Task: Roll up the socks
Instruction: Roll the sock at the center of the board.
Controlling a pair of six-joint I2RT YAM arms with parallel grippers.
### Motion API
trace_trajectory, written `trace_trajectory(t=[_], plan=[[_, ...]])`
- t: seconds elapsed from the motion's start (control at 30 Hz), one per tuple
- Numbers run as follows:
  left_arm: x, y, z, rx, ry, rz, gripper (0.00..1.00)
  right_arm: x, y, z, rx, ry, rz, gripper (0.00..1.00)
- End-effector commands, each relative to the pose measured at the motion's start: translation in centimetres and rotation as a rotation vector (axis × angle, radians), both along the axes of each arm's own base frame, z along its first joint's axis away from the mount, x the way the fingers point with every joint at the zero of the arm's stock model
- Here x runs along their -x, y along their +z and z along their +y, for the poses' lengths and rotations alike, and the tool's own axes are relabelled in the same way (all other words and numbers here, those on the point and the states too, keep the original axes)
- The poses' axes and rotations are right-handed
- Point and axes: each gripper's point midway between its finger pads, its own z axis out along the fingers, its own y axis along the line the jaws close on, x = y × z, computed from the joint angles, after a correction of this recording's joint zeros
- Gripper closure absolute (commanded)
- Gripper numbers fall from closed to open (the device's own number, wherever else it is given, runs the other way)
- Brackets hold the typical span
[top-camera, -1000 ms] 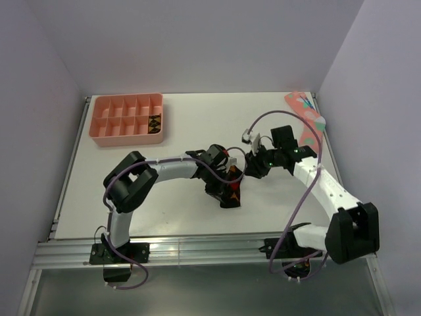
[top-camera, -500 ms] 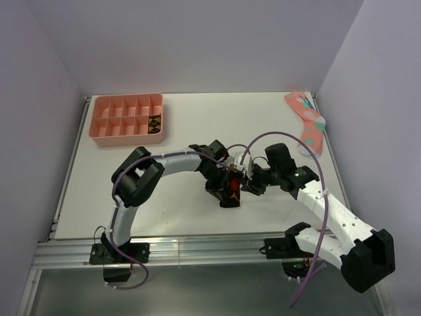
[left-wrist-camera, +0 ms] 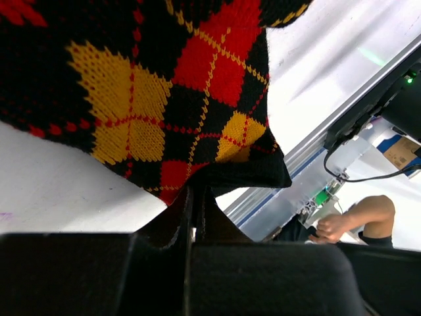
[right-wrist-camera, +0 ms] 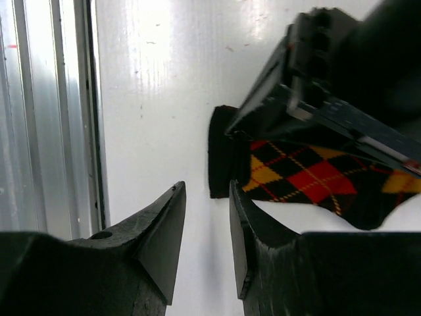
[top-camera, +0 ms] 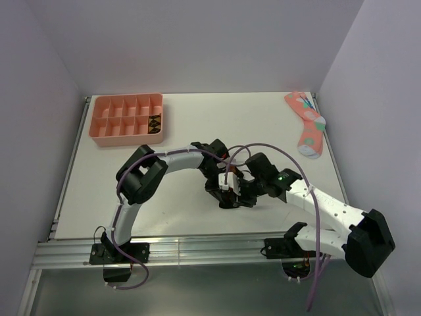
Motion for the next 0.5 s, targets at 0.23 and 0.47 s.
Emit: trace_trajectory(t=[0.23, 0.47], plan=[[0.1, -0.9, 0.8, -0.03, -0.023, 0.028, 0.99, 0.9, -3.7, 1.1, 0.081, 0.073, -0.023, 0.63], [-0.1, -0.7, 0.9, -0.028, -0.028, 0.025, 1.0, 0.6, -4.6, 1.7, 0.101, 0.078, -0.029, 0.65]])
